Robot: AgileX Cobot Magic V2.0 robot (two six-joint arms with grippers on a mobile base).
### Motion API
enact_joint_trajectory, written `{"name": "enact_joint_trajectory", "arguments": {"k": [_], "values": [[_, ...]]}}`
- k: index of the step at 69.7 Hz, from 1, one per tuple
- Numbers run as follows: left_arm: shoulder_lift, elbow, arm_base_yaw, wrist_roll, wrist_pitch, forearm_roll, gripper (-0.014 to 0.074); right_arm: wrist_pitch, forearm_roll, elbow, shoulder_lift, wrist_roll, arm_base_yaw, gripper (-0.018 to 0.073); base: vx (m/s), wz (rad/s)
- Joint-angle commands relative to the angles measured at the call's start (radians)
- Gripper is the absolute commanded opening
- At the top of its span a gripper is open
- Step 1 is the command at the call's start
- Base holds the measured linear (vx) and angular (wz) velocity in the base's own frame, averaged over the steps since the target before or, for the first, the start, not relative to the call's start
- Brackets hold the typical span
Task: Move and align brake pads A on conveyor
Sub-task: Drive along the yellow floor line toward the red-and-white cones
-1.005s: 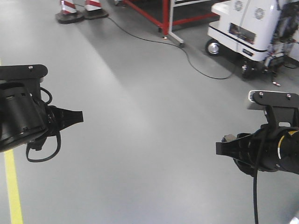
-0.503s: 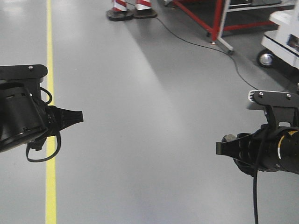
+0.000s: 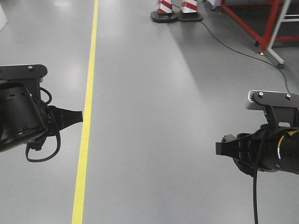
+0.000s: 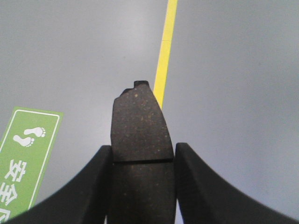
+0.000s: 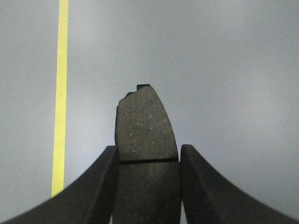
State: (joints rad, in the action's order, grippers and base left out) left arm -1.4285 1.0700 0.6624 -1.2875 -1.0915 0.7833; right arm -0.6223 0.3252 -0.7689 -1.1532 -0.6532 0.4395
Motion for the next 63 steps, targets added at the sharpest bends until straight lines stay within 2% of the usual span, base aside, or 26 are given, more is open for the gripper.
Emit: {"name": "enact_joint_trajectory", "arguments": {"k": [1,25,63], "values": [[0.034,0.026,-0.001,-0.004,0.003,0.064,0.0153,0.054,0.022,-0.030,0.024,0.004,0.000,0.0155,0.20,0.29],[0.034,0.026,-0.001,-0.004,0.003,0.064,0.0153,0.052,0.022,-0.030,0.024,0.004,0.000,0.0155,0.24,0.17],[0.034,0.026,-0.001,-0.004,0.003,0.064,0.0153,0.035,0.022,-0.030,0.024,0.004,0.000,0.0155,0.37,-0.01]]}}
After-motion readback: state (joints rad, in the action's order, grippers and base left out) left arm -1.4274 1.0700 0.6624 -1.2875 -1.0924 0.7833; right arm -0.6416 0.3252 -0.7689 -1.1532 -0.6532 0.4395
